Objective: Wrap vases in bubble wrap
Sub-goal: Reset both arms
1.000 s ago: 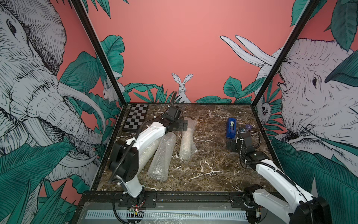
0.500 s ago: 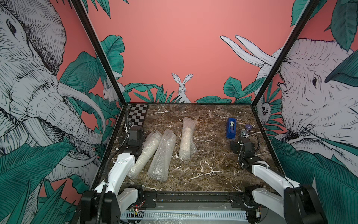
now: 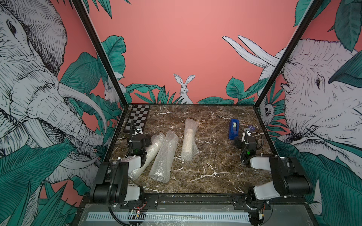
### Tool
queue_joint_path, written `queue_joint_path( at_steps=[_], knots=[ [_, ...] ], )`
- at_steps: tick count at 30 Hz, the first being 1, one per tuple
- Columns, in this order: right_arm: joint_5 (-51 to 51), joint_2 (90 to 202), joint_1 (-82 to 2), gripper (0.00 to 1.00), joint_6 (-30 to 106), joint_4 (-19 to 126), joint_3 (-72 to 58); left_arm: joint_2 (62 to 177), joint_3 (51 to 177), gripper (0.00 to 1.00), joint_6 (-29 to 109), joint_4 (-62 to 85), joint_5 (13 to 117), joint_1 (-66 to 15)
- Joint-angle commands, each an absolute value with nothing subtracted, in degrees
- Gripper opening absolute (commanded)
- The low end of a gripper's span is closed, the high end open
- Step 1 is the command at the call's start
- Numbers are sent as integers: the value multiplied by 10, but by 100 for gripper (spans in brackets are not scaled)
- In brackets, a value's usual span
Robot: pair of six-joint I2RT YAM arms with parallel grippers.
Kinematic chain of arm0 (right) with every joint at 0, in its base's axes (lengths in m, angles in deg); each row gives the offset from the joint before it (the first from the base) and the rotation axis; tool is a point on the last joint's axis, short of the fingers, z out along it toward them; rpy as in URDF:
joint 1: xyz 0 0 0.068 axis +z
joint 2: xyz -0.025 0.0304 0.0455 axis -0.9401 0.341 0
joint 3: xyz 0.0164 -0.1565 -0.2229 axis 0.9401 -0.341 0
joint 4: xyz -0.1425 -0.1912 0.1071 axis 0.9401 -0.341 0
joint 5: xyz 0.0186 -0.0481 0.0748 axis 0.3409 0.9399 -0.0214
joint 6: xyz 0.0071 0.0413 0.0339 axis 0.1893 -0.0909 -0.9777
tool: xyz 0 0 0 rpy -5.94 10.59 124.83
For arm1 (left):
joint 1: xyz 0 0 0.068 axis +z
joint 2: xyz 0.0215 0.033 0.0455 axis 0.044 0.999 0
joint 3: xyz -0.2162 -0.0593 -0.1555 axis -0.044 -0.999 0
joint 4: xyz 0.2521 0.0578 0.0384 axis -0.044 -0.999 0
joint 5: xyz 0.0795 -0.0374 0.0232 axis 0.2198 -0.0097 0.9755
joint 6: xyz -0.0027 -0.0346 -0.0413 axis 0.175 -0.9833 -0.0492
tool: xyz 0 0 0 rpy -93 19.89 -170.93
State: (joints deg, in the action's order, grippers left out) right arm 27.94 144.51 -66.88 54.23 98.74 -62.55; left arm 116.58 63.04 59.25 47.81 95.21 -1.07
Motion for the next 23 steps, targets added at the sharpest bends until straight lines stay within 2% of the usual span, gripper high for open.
queue_joint_path(
  at_steps=[1,4,11,15,23],
  knots=[
    [231,1458,-675,99,546,1074,-631,1217,625,100,624,589,876,-10],
    [248,1463,-677,100,538,1063,-620,1251,642,99,628,588,872,-10],
    [263,1461,-677,99,532,1067,-625,1247,642,100,627,579,868,-10],
    [190,1462,-675,99,559,1041,-611,1247,641,100,627,581,868,-10],
    [187,1463,-677,99,559,1048,-613,1247,642,100,627,580,868,-10]
  ],
)
